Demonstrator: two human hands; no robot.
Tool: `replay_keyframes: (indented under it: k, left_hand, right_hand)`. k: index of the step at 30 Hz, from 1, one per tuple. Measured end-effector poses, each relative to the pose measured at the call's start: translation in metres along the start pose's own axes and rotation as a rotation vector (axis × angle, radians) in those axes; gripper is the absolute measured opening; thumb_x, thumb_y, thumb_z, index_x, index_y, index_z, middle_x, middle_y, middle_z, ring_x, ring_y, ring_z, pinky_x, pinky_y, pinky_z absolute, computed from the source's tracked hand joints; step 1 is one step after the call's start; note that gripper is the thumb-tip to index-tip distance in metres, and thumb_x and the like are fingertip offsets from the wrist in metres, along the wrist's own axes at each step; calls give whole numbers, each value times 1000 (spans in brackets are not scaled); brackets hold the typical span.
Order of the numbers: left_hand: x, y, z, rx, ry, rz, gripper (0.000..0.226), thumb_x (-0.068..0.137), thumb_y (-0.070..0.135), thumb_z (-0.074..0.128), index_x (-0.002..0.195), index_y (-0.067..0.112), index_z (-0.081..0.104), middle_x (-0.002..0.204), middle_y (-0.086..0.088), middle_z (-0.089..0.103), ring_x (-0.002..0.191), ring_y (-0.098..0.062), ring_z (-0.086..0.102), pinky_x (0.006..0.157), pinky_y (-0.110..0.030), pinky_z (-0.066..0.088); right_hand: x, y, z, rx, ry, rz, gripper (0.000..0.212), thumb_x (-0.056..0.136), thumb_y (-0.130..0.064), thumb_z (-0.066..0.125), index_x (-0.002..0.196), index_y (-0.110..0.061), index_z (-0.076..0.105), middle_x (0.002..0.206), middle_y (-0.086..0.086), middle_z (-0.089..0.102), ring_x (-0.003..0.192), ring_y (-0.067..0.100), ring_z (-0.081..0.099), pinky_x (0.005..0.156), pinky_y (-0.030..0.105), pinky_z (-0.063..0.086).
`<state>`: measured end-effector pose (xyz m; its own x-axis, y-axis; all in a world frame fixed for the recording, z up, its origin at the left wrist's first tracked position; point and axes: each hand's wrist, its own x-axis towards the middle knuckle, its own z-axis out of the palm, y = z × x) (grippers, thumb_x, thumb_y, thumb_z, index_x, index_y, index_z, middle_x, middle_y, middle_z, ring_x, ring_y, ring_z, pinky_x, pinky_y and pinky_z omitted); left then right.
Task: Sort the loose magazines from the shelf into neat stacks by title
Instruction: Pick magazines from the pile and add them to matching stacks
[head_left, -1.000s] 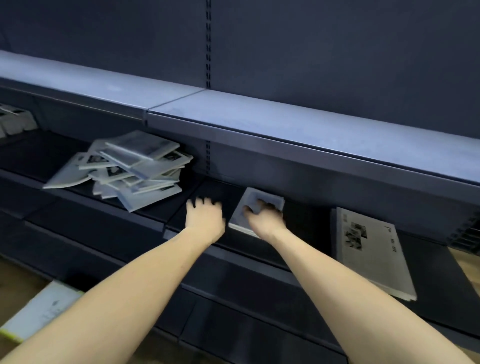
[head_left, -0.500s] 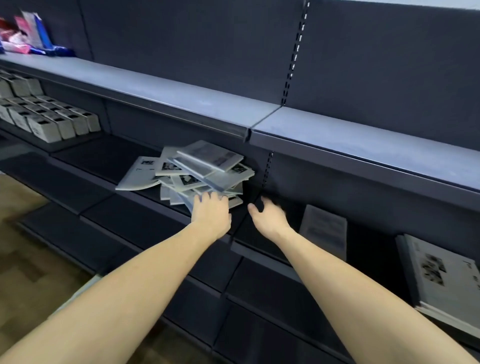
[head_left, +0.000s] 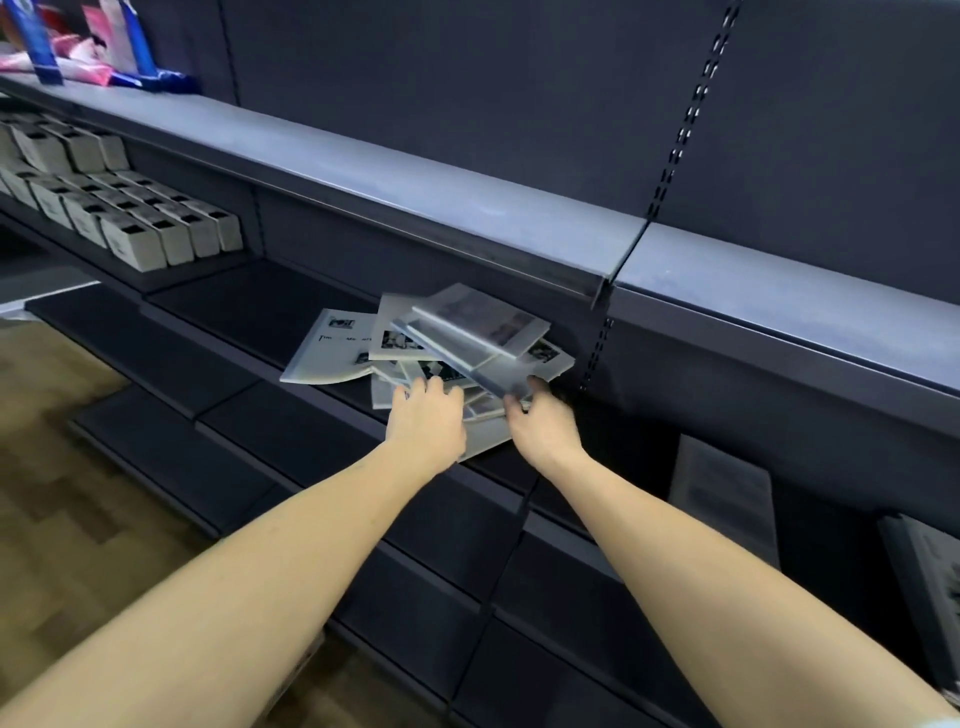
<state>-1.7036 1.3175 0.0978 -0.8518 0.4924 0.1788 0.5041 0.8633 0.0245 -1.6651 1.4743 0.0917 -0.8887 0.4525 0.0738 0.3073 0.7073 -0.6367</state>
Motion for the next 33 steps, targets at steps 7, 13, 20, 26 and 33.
replay_keyframes:
  k: [7,13,20,26,33]
  left_hand:
    - [43,-18,7,-12,8,-42,42,94,32,48,131,14,50,131,-12,53,124,-32,46,105,-46,36]
    - [87,-34,16,-44,14,-112,58,99,40,41,149,12,35,152,-20,33,138,-38,34,115,-50,27]
    - [124,-46,30,-93,49,-89,54,103,46,23,146,15,34,147,-16,38,135,-35,37,110,-51,34]
    - [142,-59,39,-79,61,-57,54,103,45,23,139,9,41,141,-17,45,129,-36,42,106,-50,37]
    - [145,-68,42,-88,23,-28,74,96,63,27,142,5,35,141,-22,41,128,-39,39,103,-46,36]
  right_hand:
    - [60,-8,14,32,61,-4,56,97,-37,55,148,-21,36,152,11,38,137,34,40,109,45,40]
    - [108,-8,27,-35,130,-82,69,94,-42,59,154,-23,30,164,7,17,149,30,18,119,47,26]
    - [139,-1,32,-91,113,-132,72,89,-56,57,149,-22,40,157,8,33,147,29,24,118,48,26]
    - [138,-2,36,-192,96,-192,54,93,-37,60,142,-17,48,151,7,38,143,26,27,116,44,28]
    - [111,-12,44,-424,340,-242,51,99,-42,31,127,-13,63,118,13,68,107,32,65,84,40,54]
